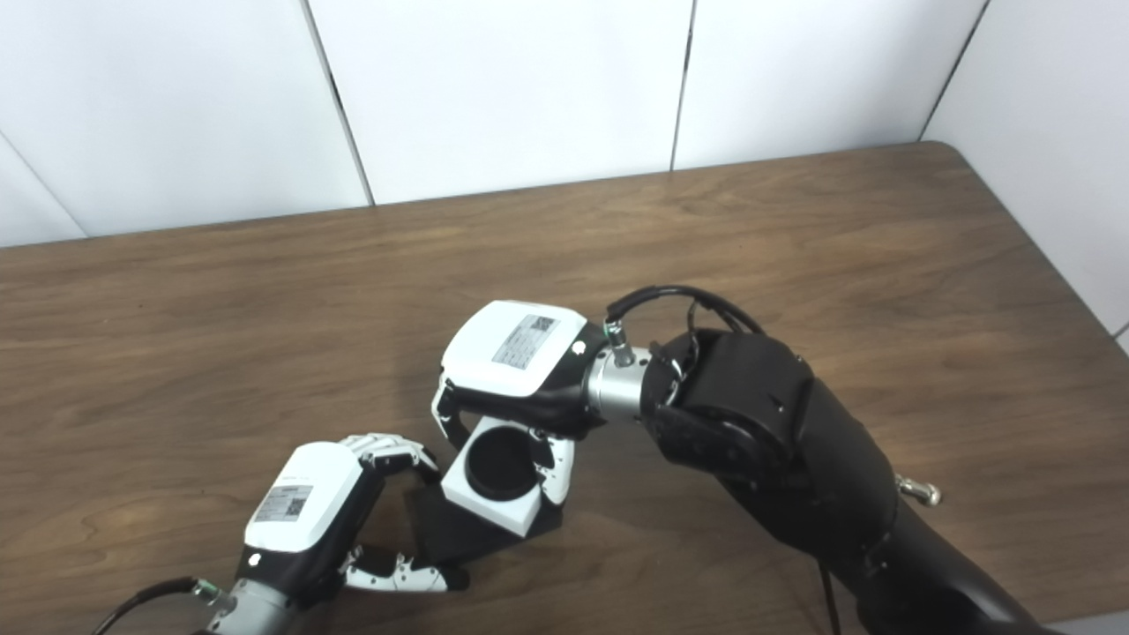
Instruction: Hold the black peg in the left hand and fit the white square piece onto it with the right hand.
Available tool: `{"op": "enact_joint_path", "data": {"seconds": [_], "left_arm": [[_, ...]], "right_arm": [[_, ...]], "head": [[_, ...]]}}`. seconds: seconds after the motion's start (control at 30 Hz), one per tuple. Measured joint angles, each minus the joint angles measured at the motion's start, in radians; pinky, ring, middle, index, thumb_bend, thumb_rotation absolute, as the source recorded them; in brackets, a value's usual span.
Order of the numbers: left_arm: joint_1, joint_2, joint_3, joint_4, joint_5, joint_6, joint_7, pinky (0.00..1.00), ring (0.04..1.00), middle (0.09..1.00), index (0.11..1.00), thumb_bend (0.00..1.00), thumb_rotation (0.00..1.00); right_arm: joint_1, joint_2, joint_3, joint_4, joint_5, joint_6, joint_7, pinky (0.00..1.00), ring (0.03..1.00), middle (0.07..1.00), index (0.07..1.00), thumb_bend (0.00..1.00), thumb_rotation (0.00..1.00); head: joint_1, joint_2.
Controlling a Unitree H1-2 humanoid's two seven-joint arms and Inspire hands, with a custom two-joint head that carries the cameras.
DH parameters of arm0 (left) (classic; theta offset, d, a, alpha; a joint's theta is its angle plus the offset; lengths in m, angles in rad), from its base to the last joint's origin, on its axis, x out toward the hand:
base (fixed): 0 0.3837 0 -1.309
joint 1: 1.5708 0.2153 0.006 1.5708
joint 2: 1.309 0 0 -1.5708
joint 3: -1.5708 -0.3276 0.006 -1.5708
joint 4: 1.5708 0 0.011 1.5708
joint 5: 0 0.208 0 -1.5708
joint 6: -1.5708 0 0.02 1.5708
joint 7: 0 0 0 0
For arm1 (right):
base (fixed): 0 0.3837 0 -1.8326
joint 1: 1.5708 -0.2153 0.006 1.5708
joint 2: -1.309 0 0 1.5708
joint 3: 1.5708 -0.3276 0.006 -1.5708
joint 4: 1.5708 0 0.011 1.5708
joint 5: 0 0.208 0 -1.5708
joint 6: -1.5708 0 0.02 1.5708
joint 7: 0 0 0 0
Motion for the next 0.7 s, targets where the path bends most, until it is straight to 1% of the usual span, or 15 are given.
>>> {"op": "enact_joint_path", "data": {"seconds": [0.03, 0.1, 0.27, 0.33, 0.37, 0.4, 0.43, 0.47, 0.5, 0.53, 0.57, 0.6, 0.63, 0.67, 0.7], "left_arm": [[0.000, 0.000, 0.000, 0.000, 0.000, 0.000, -0.001, 0.77, 0.761, 0.712, 0.491, 0.50, 0.06], [0.000, 0.000, 0.001, 0.000, 0.000, 0.000, -0.002, 0.77, 0.763, 0.713, 0.492, 0.50, 0.06], [-0.001, -0.001, 0.004, -0.001, 0.000, 0.000, -0.006, 0.77, 0.761, 0.712, 0.491, 0.50, 0.05], [-0.001, -0.001, 0.004, -0.001, 0.000, 0.000, -0.006, 0.77, 0.760, 0.711, 0.491, 0.50, 0.05], [-0.001, -0.001, 0.004, -0.001, 0.000, 0.000, -0.006, 0.77, 0.761, 0.712, 0.491, 0.50, 0.05], [-0.001, -0.001, 0.004, -0.001, 0.000, 0.000, -0.006, 0.76, 0.761, 0.712, 0.491, 0.50, 0.05], [-0.001, -0.001, 0.004, -0.001, 0.000, 0.000, -0.006, 0.76, 0.761, 0.712, 0.491, 0.50, 0.05], [-0.001, -0.001, 0.004, -0.001, 0.000, 0.000, -0.006, 0.76, 0.762, 0.713, 0.492, 0.50, 0.06], [-0.001, -0.001, 0.004, -0.001, 0.000, 0.000, -0.006, 0.76, 0.762, 0.713, 0.492, 0.50, 0.06], [-0.001, -0.001, 0.004, -0.001, 0.000, 0.000, -0.006, 0.76, 0.763, 0.712, 0.492, 0.50, 0.06], [-0.001, -0.001, 0.004, -0.001, 0.000, 0.000, -0.006, 0.76, 0.761, 0.712, 0.492, 0.50, 0.06], [-0.001, -0.001, 0.004, -0.001, 0.000, 0.000, -0.006, 0.76, 0.760, 0.712, 0.492, 0.50, 0.06], [-0.001, -0.002, 0.005, -0.001, 0.000, 0.000, -0.006, 0.76, 0.759, 0.711, 0.492, 0.50, 0.06], [-0.001, -0.003, 0.005, -0.001, 0.000, 0.001, -0.006, 0.75, 0.758, 0.713, 0.494, 0.50, 0.06], [-0.001, -0.003, 0.005, -0.001, 0.000, 0.001, -0.007, 0.75, 0.757, 0.714, 0.496, 0.50, 0.07]], "right_arm": [[-0.001, 0.003, 0.001, 0.000, -0.005, 0.001, 0.012, 0.85, 0.879, 0.784, 0.642, 0.93, 0.28], [0.000, 0.004, 0.001, 0.000, -0.015, 0.003, 0.029, 0.85, 0.877, 0.789, 0.667, 0.98, 0.32], [0.004, 0.004, -0.003, 0.000, -0.014, 0.000, 0.045, 0.86, 0.878, 0.793, 0.689, 1.00, 0.40], [0.004, 0.004, -0.005, 0.000, -0.013, -0.001, 0.045, 0.90, 0.884, 0.794, 0.690, 1.00, 0.44], [0.003, 0.004, -0.005, 0.000, -0.015, -0.001, 0.046, 0.94, 0.892, 0.794, 0.693, 1.00, 0.48], [0.003, 0.004, -0.005, 0.000, -0.017, -0.001, 0.049, 0.95, 0.895, 0.793, 0.694, 1.00, 0.51], [0.003, 0.004, -0.005, 0.000, -0.021, -0.001, 0.051, 0.96, 0.896, 0.791, 0.694, 1.00, 0.56], [0.003, 0.004, -0.005, 0.000, -0.024, -0.001, 0.052, 0.97, 0.894, 0.788, 0.694, 0.97, 0.63], [0.003, 0.004, -0.005, 0.000, -0.028, -0.001, 0.052, 0.96, 0.893, 0.788, 0.697, 0.93, 0.72], [0.003, 0.004, -0.006, 0.000, -0.032, -0.001, 0.052, 0.96, 0.892, 0.788, 0.698, 0.91, 0.77], [0.003, 0.004, -0.007, 0.000, -0.036, -0.001, 0.053, 0.96, 0.906, 0.802, 0.717, 0.88, 0.87], [0.003, 0.004, -0.010, -0.001, -0.043, 0.001, 0.058, 0.96, 0.917, 0.815, 0.732, 0.87, 0.93], [0.003, 0.003, -0.012, -0.001, -0.051, 0.003, 0.066, 0.96, 0.923, 0.821, 0.740, 0.86, 0.96], [0.003, 0.004, -0.013, -0.002, -0.064, 0.007, 0.073, 0.95, 0.937, 0.842, 0.767, 0.85, 0.98], [0.003, 0.004, -0.016, -0.003, -0.076, 0.007, 0.076, 0.94, 0.941, 0.850, 0.782, 0.84, 0.98]], "head": [[-0.002, 0.000], [-0.002, 0.002], [-0.003, 0.002], [-0.003, 0.003], [-0.003, 0.003], [-0.003, 0.003], [-0.003, 0.003], [-0.003, 0.003], [-0.003, 0.003], [-0.002, 0.005], [-0.002, 0.005], [-0.002, 0.005], [-0.002, 0.005], [-0.002, 0.005], [0.002, 0.005]]}}
